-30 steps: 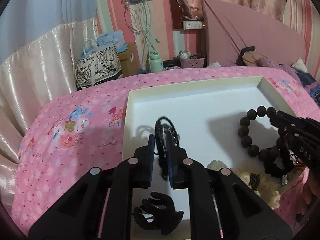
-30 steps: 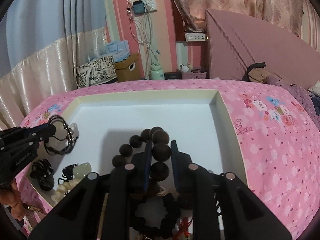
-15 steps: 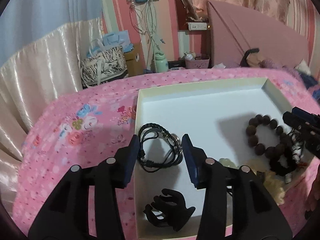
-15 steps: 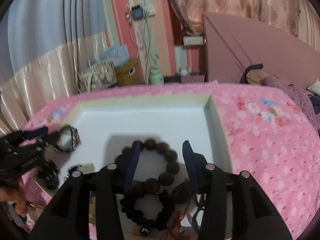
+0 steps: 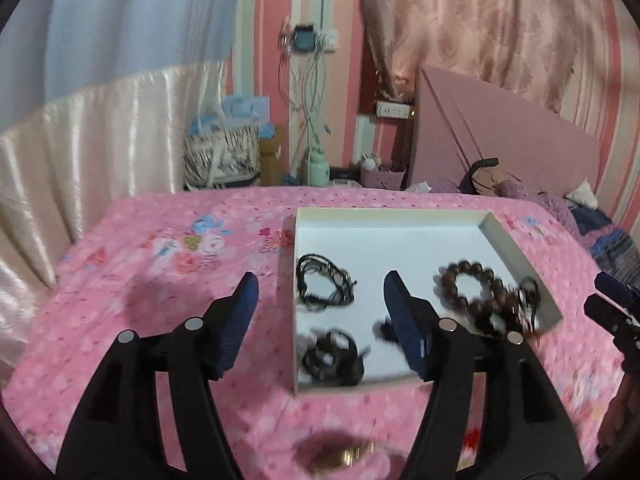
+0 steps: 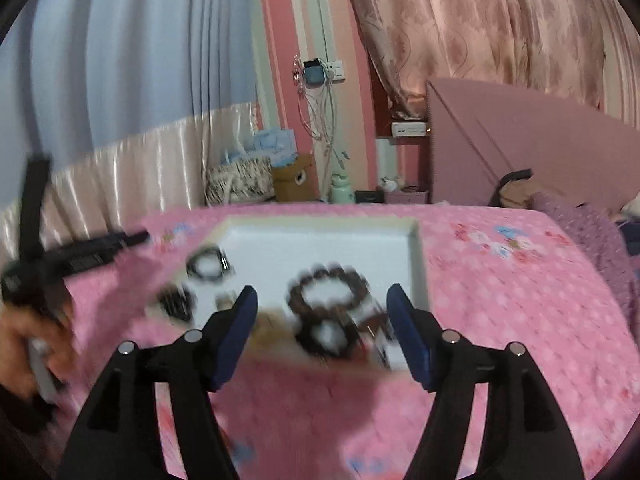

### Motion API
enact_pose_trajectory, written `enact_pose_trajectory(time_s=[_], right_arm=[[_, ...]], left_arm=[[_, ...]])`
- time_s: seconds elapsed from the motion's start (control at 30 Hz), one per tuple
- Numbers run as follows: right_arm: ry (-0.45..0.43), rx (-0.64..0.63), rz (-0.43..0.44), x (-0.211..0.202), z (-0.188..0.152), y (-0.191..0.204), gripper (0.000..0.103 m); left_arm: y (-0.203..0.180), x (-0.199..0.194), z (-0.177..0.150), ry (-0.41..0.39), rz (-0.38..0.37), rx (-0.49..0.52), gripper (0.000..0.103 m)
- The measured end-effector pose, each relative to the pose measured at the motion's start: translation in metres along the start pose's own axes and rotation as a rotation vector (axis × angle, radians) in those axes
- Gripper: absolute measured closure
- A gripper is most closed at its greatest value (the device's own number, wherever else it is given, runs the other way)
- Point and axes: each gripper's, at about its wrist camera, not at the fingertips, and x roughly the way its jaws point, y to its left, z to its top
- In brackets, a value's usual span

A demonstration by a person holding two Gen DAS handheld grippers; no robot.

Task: Organize jewelry
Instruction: 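Withdraw both tools from the tray toward the red tassel and watch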

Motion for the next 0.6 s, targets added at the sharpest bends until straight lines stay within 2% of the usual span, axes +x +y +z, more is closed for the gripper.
enact_pose_trajectory(time_s=[0.07, 0.13, 0.2, 0.3, 0.4, 0.43, 0.5, 0.6], right_arm=[[0.017, 0.012, -0.037, -0.015, -0.022, -0.007, 0.036], [0.03, 0.051, -0.024, -0.03, -0.036, -0.016, 0.036], [0.009, 0.047, -0.036, -0.05, -0.045, -0.02, 0.036], [-0.039, 0.031, -0.117, -0.072, -0.059, -0.023, 0.032], [-0.054, 0.027, -0.191, -0.08, -0.071, -0.026, 0.027], [-0.065, 0.035, -0.204, -0.081, -0.074, -0.027, 0.027], [-0.06, 0.061, -0.173, -0.083, -0.082, -0.029, 0.027], [-0.103, 0.061, -0.099, -0.088, -0.095, -0.03, 0.025]], left_arm=[[0.002, -0.023, -0.018, -0.044, -0.018, 0.009, 0.03], [0.004, -0.051, -0.044, -0.105, -0.071, 0.008, 0.027], [0.003, -0.064, -0.065, -0.122, -0.076, 0.012, 0.026], [-0.002, -0.079, -0.094, -0.125, -0.035, 0.036, 0.026], [0.0, -0.09, -0.107, -0.126, -0.005, 0.004, 0.026], [0.002, -0.094, -0.11, -0.131, 0.008, -0.026, 0.022], [0.002, -0.101, -0.117, -0.144, 0.032, -0.055, 0.018], [-0.001, -0.104, -0.122, -0.165, 0.034, -0.032, 0.018]])
